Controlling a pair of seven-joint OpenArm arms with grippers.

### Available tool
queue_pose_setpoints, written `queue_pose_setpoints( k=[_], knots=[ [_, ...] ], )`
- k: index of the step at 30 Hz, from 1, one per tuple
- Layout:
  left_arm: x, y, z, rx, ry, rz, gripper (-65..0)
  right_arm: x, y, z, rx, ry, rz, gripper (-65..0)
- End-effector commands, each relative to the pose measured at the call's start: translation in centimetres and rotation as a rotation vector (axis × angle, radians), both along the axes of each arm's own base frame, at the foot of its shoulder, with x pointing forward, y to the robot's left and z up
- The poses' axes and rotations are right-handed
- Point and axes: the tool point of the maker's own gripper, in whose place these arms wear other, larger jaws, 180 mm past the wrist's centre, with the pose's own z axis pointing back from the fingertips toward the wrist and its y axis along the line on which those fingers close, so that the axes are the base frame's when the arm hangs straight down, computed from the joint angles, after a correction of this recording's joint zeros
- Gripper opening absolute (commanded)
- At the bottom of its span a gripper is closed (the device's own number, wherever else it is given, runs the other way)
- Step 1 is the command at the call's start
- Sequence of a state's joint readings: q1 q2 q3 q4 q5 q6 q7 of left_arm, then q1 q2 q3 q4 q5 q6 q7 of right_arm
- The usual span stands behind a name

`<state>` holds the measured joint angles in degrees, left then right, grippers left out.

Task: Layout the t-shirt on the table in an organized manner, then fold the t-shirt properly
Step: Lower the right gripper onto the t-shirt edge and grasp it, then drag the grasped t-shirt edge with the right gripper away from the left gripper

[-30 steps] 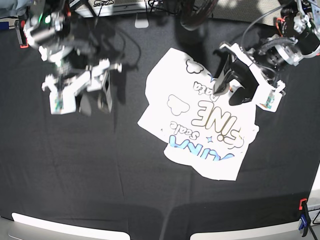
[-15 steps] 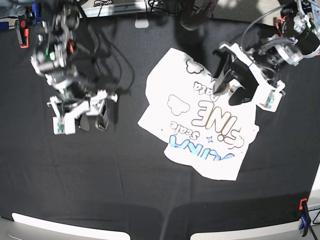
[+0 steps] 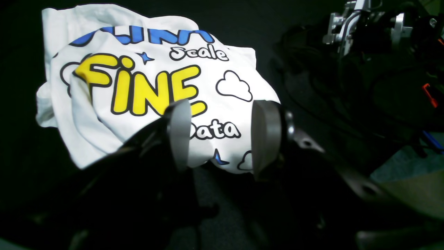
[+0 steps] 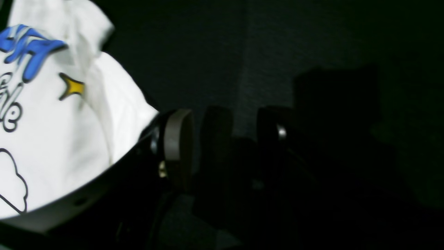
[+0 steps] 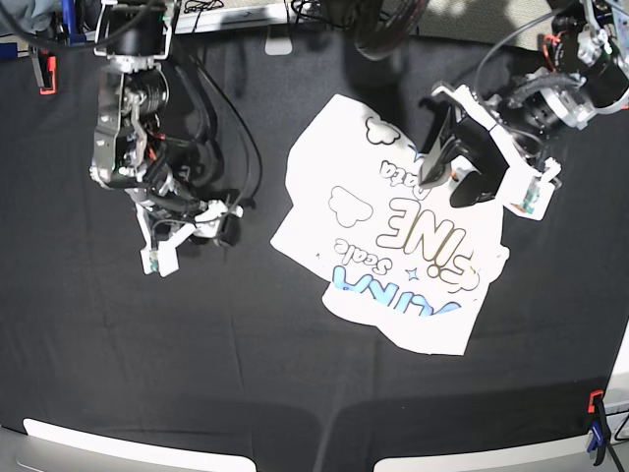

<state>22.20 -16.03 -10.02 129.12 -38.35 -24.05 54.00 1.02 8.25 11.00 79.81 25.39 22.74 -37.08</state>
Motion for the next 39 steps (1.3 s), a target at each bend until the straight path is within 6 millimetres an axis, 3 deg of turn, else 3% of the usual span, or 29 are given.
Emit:
queue_pose_setpoints(
  k=[1,14,29,36,39],
  knots=[
    [0.3,-0.2,1.2,-0.018,-0.041,-0.004,-39.0,1.2,0.5,1.7,0.021,-0.062,0.006,-35.9],
    [0.3,-0.2,1.2,-0.018,-0.041,-0.004,-39.0,0.9,7.2,0.8,0.088,-0.037,0.026,-36.0],
    [0.3,-0.2,1.2,-0.018,-0.041,-0.004,-39.0,1.0,7.8,-0.4,0.098,-0.029,0.010,-36.0],
    [0.3,-0.2,1.2,-0.018,-0.041,-0.004,-39.0,0.6,10.4,-2.6,0.113,0.046,0.081,-36.0],
    [0.3,-0.2,1.2,-0.018,-0.041,-0.004,-39.0,0.3,12.1,-2.6,0.105,0.053,0.137,-36.0]
  ],
)
